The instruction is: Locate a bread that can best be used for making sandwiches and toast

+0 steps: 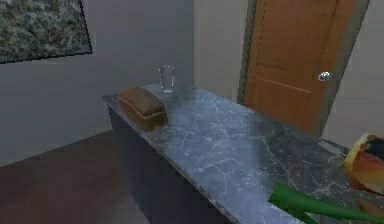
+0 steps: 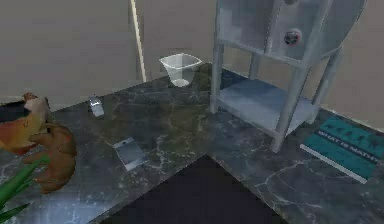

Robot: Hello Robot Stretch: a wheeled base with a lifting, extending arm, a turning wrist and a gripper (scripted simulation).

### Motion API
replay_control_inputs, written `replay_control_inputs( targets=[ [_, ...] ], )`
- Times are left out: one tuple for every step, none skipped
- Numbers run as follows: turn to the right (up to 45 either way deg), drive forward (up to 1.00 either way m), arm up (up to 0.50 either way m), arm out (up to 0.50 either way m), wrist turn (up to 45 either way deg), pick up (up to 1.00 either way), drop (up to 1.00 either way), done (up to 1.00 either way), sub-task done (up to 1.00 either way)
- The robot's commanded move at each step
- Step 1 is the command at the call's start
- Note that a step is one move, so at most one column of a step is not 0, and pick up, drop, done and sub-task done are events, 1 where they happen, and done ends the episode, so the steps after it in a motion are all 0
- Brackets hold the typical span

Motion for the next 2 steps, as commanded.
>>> replay_control_inputs(
  targets=[
    [-12.0, 0.00, 0.00, 0.00, 0.0, 0.00, 0.00, 0.00, 0.00],
    [0.0, 0.00, 0.00, 0.00, 0.0, 0.00, 0.00, 1.00, 0.00]
  ],
)
